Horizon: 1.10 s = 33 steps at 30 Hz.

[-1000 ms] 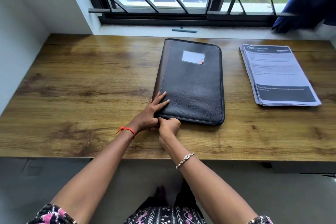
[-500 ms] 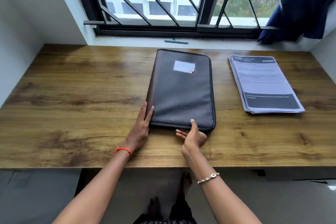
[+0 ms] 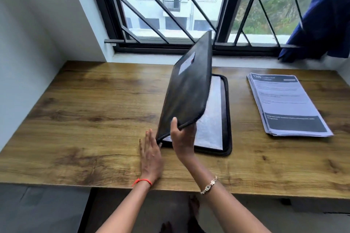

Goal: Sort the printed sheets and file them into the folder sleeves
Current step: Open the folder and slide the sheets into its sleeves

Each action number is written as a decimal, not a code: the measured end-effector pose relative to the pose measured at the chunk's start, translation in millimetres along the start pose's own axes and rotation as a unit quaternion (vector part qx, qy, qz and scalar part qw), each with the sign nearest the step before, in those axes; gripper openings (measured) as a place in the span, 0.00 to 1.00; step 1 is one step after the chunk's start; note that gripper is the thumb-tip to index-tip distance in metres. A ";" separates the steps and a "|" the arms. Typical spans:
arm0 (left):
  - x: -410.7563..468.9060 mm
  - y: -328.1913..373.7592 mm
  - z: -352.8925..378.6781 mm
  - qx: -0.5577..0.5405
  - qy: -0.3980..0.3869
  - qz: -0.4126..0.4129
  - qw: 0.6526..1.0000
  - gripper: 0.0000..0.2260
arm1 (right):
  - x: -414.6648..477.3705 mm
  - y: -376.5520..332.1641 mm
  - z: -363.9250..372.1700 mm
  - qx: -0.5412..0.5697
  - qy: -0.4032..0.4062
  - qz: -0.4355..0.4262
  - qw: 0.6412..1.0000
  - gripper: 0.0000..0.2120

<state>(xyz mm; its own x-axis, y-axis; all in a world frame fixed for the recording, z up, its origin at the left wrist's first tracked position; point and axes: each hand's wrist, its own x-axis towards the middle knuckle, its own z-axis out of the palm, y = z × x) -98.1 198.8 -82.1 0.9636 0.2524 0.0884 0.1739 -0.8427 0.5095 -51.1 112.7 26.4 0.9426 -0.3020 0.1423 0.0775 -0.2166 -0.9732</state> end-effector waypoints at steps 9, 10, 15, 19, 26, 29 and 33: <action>-1.1 -9.0 -7.1 -0.088 0.034 -0.088 0.992 0.33 | 2.7 -25.1 74.4 -0.084 -0.250 -0.244 0.933 0.37; 0.9 -8.6 -14.0 -0.112 0.048 -0.104 0.987 0.33 | 3.6 -22.3 79.9 -0.120 -0.284 -0.261 0.915 0.38; 6.7 -0.8 -43.8 -0.205 0.087 -0.115 0.968 0.36 | 7.8 -12.7 107.9 -0.237 -0.398 -0.301 0.834 0.39; 20.7 9.3 -46.7 -0.345 0.117 -0.209 0.907 0.18 | 19.1 -2.2 116.5 -0.259 -0.449 -0.315 0.795 0.37; 32.4 1.8 -48.4 -0.242 0.111 -0.388 0.882 0.10 | 101.2 52.9 78.3 -0.360 -0.344 -0.207 0.842 0.38; 42.4 -6.4 -64.2 -0.011 0.056 -0.379 0.924 0.20 | 128.7 74.2 52.6 -0.400 -0.306 -0.173 0.846 0.42; 79.4 13.7 -81.5 0.064 0.097 -0.192 0.974 0.19 | 146.7 89.5 22.4 -0.424 -0.247 -0.113 0.864 0.36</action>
<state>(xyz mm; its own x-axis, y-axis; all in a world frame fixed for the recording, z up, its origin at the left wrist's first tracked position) -35.7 246.1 1.7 0.7678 0.6359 0.0778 0.5505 -0.7170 0.4276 101.4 69.8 -43.9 0.9744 0.2242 0.0132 0.2091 -0.8842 -0.4177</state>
